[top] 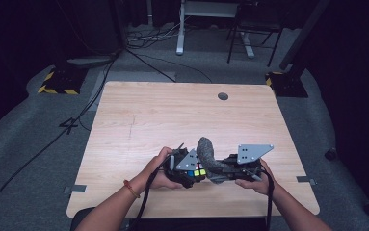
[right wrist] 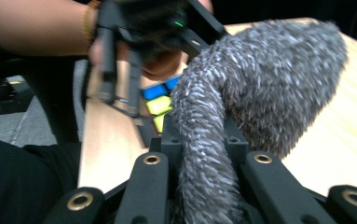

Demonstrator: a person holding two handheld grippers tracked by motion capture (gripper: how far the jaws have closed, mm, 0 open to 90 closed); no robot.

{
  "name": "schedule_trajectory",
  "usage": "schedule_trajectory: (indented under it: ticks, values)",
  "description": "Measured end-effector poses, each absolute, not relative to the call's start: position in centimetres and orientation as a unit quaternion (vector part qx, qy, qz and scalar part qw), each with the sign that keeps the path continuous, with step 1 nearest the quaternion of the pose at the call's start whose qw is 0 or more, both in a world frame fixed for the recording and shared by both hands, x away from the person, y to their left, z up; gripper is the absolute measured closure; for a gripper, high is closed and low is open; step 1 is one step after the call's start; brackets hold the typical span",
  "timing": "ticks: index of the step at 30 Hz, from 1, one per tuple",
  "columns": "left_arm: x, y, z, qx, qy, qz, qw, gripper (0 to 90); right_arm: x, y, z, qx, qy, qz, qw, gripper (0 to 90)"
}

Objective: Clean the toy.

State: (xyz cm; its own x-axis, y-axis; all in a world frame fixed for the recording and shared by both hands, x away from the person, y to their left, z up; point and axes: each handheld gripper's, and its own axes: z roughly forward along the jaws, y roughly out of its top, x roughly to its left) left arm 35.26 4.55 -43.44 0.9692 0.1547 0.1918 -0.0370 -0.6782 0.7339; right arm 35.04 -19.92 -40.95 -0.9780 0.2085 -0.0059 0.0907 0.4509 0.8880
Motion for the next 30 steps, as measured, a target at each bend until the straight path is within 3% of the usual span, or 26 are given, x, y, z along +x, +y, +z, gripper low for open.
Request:
schedule_trajectory:
  ticks: [3,7,19,25,30]
  values:
    - [35.4,4.9,-43.3,0.904,0.036,0.115,0.41,33.4,35.6,-20.1,-41.3,0.105,0.856,0.503,0.064,77.4]
    - [35.6,5.1,-43.3,0.901,0.045,0.109,0.417,33.3,36.0,-20.1,-41.8,0.104,0.854,0.507,0.042,77.4]
    - [35.5,3.8,-44.0,0.915,0.031,0.112,0.385,33.1,34.6,-18.6,-41.4,0.069,0.846,0.526,0.04,77.5]
    - [35.7,4.9,-43.0,0.905,0.04,0.12,0.406,33.4,35.5,-19.6,-41.5,0.096,0.853,0.51,0.05,77.5]
    - [35.7,5.9,-42.2,0.894,0.048,0.133,0.425,33.4,37.2,-20.2,-43.2,0.134,0.867,0.48,0.029,77.3]
